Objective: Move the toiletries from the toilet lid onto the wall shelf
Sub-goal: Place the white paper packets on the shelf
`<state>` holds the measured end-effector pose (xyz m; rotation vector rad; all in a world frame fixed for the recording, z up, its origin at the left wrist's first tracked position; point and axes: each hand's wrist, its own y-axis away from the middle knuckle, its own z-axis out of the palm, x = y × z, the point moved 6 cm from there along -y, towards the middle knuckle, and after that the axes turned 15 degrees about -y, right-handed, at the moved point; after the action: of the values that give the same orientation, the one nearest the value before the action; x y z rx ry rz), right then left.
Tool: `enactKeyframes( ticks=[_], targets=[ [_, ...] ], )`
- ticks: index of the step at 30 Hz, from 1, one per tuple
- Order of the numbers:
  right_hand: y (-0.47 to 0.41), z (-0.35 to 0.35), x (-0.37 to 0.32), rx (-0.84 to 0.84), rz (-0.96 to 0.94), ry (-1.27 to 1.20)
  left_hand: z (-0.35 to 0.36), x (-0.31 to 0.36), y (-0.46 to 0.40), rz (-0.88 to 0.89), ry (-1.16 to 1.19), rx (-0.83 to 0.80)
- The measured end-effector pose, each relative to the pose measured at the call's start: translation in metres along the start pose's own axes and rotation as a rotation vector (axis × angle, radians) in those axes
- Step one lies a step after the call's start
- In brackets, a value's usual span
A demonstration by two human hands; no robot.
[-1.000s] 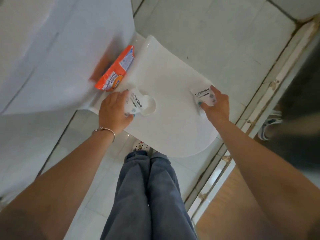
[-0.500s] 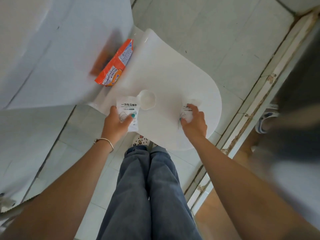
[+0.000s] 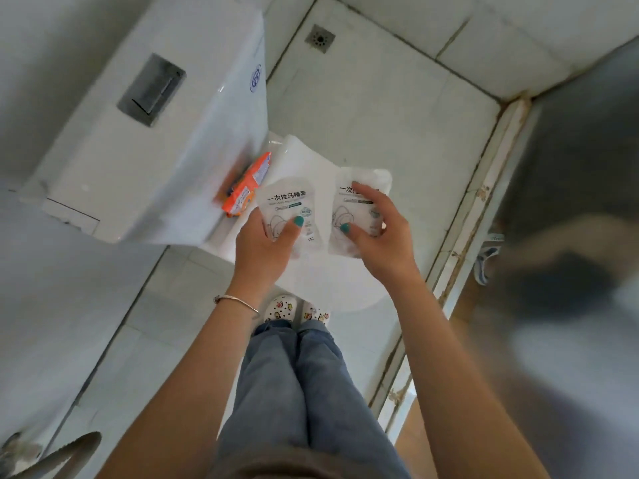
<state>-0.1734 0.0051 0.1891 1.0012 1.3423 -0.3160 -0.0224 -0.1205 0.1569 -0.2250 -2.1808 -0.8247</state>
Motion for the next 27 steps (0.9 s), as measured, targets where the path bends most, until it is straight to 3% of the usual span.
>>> enactKeyframes(
  ticks=[9, 19, 27],
  targets=[
    [0.081, -0.036, -0.178, -0.016, -0.246, -0.134, -0.069, 0.166, 0.077, 0.304, 0.22, 0.036],
    [0.098, -0.104, -0.258, -0.163, -0.474, -0.244, -0.067, 0.261, 0.144, 0.624, 0.36, 0.038],
    [0.064, -0.157, -0.32, -0.501, -0.525, -0.12, -0.024, 0.321, 0.181, 0.561, 0.365, 0.247]
  ],
)
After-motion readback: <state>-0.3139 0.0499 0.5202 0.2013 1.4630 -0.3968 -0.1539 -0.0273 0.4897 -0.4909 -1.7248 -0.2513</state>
